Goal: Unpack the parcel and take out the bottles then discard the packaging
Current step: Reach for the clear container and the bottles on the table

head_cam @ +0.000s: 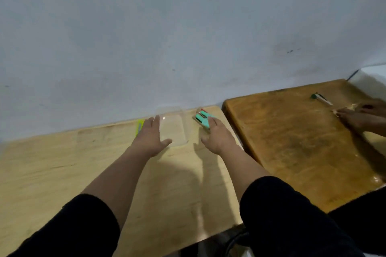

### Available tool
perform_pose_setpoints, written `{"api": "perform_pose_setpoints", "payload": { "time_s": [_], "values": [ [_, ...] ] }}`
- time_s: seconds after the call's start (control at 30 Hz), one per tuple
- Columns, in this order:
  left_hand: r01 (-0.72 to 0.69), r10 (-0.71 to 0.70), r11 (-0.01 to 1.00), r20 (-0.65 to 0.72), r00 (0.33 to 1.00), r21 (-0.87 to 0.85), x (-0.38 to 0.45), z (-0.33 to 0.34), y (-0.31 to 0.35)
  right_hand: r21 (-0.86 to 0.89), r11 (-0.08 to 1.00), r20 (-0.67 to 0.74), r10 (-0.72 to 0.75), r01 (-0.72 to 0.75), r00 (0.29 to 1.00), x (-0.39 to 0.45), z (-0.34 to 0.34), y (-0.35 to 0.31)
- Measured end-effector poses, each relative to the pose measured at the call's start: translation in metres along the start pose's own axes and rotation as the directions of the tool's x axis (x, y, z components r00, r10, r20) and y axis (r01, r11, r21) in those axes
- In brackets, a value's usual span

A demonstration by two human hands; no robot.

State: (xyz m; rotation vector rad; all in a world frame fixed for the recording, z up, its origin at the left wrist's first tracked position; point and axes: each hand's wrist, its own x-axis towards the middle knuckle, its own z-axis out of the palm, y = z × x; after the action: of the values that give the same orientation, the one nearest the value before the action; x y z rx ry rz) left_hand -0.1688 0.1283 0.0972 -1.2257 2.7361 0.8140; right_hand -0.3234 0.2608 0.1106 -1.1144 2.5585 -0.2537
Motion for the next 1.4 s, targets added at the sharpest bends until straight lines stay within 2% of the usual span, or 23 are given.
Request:
{"api": "perform_pose_setpoints", "payload": {
  "time_s": [0.1, 0.3, 0.47, 0.7, 0.83, 0.97, 1.03, 1.17, 1.4],
  "values": [
    [0.064, -0.062, 0.99, 0.016, 0.998, -0.124, 0.026, 0.023, -0.01, 0.004, 1.0, 0.054, -0.03, 0.03, 0.998, 0.04, 0.015, 0.013],
    [0.108, -0.114, 0.964, -0.007, 0.994, -0.244, 0.06, 0.045, -0.011, 0.073, 0.997, 0.056, -0.007, 0.003, 0.998, 0.107, 0.035, 0.038],
    [0.137, -0.139, 0.935, 0.018, 0.99, -0.326, 0.067, 0.057, -0.016, 0.082, 0.996, 0.081, 0.022, -0.029, 0.996, 0.132, 0.048, 0.05],
    [0.155, -0.173, 0.908, -0.011, 0.985, -0.39, 0.065, 0.065, -0.02, 0.043, 0.995, 0.004, 0.085, -0.085, 0.996, 0.145, 0.055, 0.048],
    [0.149, -0.176, 0.9, -0.027, 0.984, -0.41, 0.063, 0.069, -0.022, 0.191, 0.973, -0.029, 0.137, -0.129, 0.99, 0.14, 0.056, 0.045],
    [0.152, -0.177, 0.903, -0.026, 0.984, -0.402, 0.063, 0.07, -0.022, 0.44, 0.882, -0.068, 0.221, -0.17, 0.973, 0.129, 0.046, 0.033],
    [0.154, -0.177, 0.902, -0.02, 0.984, -0.403, 0.063, 0.07, -0.021, 0.511, 0.849, -0.091, 0.209, -0.135, 0.974, 0.122, 0.043, 0.023],
    [0.147, -0.172, 0.904, -0.026, 0.985, -0.402, 0.063, 0.071, -0.022, 0.527, 0.85, -0.186, 0.091, 0.021, 0.978, 0.113, 0.048, -0.003],
    [0.134, -0.163, 0.877, -0.022, 0.986, -0.462, 0.064, 0.074, -0.026, 0.528, 0.841, -0.173, -0.026, 0.115, 0.985, 0.109, 0.07, -0.037]
  ]
}}
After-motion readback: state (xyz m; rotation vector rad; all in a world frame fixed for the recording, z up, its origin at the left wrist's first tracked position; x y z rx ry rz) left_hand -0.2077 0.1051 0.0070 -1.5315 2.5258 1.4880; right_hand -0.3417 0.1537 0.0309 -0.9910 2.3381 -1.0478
